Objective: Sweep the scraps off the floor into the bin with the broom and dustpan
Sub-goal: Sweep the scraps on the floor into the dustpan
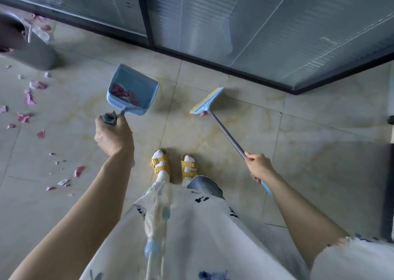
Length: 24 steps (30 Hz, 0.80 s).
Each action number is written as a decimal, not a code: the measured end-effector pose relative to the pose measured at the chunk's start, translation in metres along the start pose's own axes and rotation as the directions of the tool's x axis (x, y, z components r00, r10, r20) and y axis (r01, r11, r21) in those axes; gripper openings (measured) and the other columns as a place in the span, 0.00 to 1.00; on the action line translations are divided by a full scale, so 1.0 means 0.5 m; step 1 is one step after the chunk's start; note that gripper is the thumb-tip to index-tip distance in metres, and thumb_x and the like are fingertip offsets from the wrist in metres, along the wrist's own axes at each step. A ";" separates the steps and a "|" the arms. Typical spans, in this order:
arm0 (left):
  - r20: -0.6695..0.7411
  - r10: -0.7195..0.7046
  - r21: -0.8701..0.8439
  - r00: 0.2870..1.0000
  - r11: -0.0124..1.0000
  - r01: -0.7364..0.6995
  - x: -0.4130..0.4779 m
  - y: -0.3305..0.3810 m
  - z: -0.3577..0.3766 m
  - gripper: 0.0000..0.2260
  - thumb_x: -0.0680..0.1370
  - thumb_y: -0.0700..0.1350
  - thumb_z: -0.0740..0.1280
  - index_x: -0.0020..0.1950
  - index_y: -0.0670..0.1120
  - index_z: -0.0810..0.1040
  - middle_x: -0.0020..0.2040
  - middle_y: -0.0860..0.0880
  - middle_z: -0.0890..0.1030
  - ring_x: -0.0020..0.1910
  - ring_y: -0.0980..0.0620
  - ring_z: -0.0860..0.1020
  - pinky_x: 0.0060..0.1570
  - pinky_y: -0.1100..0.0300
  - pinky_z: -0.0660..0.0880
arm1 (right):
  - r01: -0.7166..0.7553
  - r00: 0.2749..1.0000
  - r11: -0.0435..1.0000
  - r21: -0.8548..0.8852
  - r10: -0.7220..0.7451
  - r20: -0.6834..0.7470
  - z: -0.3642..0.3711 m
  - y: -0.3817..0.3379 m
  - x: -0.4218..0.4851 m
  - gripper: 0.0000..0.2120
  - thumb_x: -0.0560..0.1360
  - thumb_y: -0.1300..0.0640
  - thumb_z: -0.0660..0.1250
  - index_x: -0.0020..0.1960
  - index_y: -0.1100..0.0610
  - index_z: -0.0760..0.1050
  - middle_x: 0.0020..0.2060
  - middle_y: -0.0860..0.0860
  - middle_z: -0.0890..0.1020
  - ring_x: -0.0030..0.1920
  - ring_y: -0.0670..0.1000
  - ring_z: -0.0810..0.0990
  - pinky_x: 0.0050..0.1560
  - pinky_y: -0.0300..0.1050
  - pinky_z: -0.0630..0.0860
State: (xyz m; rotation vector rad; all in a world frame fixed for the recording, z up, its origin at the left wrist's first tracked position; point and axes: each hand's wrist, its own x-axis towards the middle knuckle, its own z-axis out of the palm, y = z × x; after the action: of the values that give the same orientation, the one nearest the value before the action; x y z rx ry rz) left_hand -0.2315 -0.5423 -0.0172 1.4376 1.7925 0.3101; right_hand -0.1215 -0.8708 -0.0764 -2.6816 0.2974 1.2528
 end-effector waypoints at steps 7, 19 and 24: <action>-0.001 0.015 0.038 1.000 0.999 -0.015 -0.015 0.015 0.014 0.14 0.76 0.47 0.62 0.58 0.41 0.76 0.56 0.41 0.80 0.56 0.42 0.77 0.57 0.56 0.71 | 0.151 0.960 0.942 -0.300 -0.212 -0.182 -0.086 0.001 -0.009 0.18 0.79 0.52 0.60 0.69 0.50 0.72 0.57 0.61 0.81 0.57 0.61 0.79 0.54 0.49 0.76; 0.007 0.063 0.050 0.998 0.997 -0.064 -0.037 -0.014 0.026 0.13 0.74 0.50 0.62 0.52 0.43 0.77 0.48 0.39 0.83 0.49 0.39 0.81 0.55 0.47 0.77 | -0.116 0.916 0.908 -0.404 -0.060 -0.397 -0.165 -0.016 0.108 0.15 0.82 0.62 0.54 0.62 0.63 0.75 0.56 0.62 0.80 0.56 0.61 0.79 0.50 0.49 0.75; 0.001 0.097 0.090 0.995 0.991 -0.096 -0.049 -0.036 0.037 0.13 0.74 0.50 0.62 0.51 0.43 0.77 0.44 0.41 0.83 0.46 0.39 0.82 0.55 0.48 0.77 | -0.117 0.937 0.947 -0.300 0.005 -0.350 -0.177 -0.028 0.161 0.15 0.80 0.64 0.56 0.64 0.67 0.74 0.58 0.63 0.79 0.59 0.62 0.78 0.53 0.51 0.77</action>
State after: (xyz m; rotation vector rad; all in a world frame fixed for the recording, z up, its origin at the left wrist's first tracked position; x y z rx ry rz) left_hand -0.2306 -0.5755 -0.0301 1.5909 1.7624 0.2850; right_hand -0.0024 -0.8867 -0.0814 -3.1959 0.2416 0.8979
